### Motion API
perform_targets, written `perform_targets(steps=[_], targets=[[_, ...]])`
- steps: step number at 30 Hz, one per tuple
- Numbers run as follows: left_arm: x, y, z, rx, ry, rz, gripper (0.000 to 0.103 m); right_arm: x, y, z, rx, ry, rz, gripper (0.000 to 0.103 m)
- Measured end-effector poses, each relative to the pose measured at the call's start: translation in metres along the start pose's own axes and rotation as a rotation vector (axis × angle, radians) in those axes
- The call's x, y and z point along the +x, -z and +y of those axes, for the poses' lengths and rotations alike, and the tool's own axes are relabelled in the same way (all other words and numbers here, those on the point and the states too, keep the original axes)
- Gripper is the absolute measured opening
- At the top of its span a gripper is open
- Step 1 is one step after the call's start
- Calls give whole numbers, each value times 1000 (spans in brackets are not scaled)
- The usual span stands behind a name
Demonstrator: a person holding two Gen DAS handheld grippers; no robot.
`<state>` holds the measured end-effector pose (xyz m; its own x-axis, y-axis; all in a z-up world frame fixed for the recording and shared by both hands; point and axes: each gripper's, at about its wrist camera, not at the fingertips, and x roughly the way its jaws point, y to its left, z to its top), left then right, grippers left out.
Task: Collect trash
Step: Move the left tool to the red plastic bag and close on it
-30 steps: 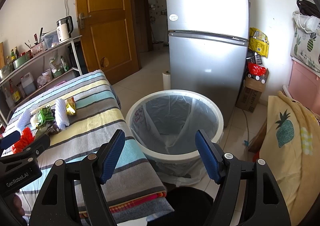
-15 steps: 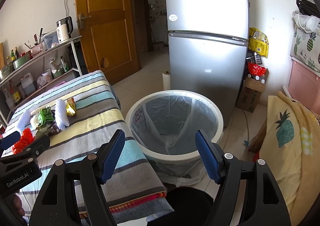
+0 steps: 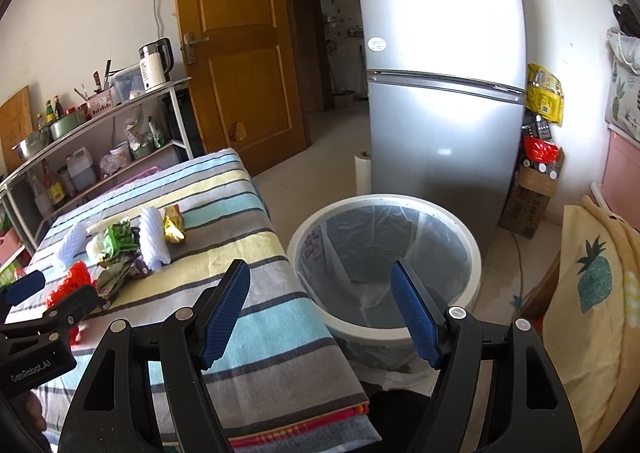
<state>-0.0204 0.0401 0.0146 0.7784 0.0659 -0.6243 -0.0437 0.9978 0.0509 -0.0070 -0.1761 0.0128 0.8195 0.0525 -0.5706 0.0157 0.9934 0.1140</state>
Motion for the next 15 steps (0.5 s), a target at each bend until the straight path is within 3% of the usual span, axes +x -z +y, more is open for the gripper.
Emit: perform_targets(steps=[9, 15], targets=[[2, 16, 64, -113, -84, 58, 99, 31, -8, 42, -69, -225, 37, 73], [11, 30, 97, -182, -120, 128, 99, 53, -12, 81, -160, -297, 86, 73]])
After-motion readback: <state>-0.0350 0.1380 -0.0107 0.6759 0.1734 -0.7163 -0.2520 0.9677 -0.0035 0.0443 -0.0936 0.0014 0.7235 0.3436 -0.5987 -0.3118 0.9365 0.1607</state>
